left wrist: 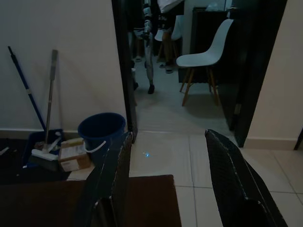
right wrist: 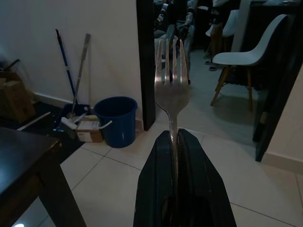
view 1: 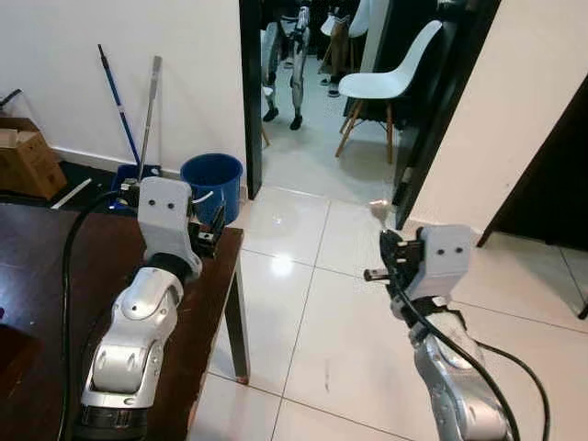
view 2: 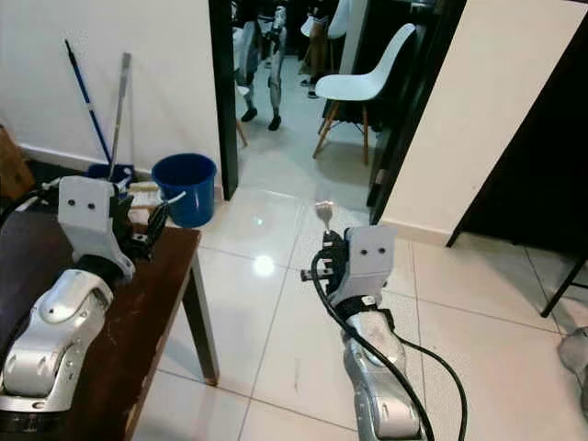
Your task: Setting the table
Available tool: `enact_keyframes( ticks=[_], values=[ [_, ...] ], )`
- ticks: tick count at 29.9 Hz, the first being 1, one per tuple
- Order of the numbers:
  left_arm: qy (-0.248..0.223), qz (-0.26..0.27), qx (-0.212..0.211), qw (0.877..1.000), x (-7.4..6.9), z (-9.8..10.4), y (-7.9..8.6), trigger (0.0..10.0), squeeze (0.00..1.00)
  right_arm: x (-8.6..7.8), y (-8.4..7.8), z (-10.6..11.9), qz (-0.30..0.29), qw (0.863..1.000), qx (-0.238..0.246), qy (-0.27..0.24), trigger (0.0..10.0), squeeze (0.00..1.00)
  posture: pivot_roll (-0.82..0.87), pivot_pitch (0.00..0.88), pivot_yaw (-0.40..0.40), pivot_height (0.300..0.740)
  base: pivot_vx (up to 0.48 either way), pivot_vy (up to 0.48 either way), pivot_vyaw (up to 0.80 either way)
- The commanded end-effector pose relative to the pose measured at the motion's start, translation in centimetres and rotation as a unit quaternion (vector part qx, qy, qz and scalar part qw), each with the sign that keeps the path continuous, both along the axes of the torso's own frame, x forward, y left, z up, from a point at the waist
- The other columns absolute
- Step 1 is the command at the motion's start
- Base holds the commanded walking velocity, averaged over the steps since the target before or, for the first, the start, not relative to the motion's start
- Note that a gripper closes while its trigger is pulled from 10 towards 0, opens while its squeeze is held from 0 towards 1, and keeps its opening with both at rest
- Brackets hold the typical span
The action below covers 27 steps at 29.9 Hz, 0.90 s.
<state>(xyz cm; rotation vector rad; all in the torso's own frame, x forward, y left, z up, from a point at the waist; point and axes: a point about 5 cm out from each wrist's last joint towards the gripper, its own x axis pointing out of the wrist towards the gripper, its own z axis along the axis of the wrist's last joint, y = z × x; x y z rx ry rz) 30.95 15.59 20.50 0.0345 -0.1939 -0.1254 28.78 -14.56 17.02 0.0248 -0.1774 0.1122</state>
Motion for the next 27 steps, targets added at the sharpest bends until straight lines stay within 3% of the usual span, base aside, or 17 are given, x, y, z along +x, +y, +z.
enact_keyframes(
  ticks=[1, 9, 15, 27],
  values=[
    [0.007, 0.003, 0.002, 1.000, 0.00, -0.39, 0.17, 10.0, 0.00, 0.01, -0.02, -0.12, -0.001, 1.000, 0.001, 0.003, 10.0, 0.00, -0.09, 0.000, 0.052, 0.740, 0.000, 0.000, 0.00],
    [0.007, 0.002, 0.002, 1.000, -0.01, -0.38, 0.11, 10.0, 0.00, -0.04, -0.06, -0.12, -0.002, 1.000, 0.001, 0.003, 10.0, 0.00, -0.09, 0.000, 0.051, 0.740, 0.000, 0.000, -0.70],
    [0.007, 0.001, 0.001, 1.000, -0.02, -0.39, 0.05, 10.0, 0.00, -0.05, -0.09, -0.12, -0.002, 1.000, 0.000, 0.003, 10.0, 0.00, -0.09, 0.000, 0.050, 0.740, 0.000, 0.000, 0.00],
    [0.006, -0.001, 0.000, 1.000, 0.07, -0.36, -0.06, 10.0, 0.00, 0.03, -0.09, -0.06, -0.001, 1.000, -0.001, 0.002, 10.0, 0.00, -0.09, 0.000, 0.050, 0.740, 0.000, 0.000, -0.80]
  ],
)
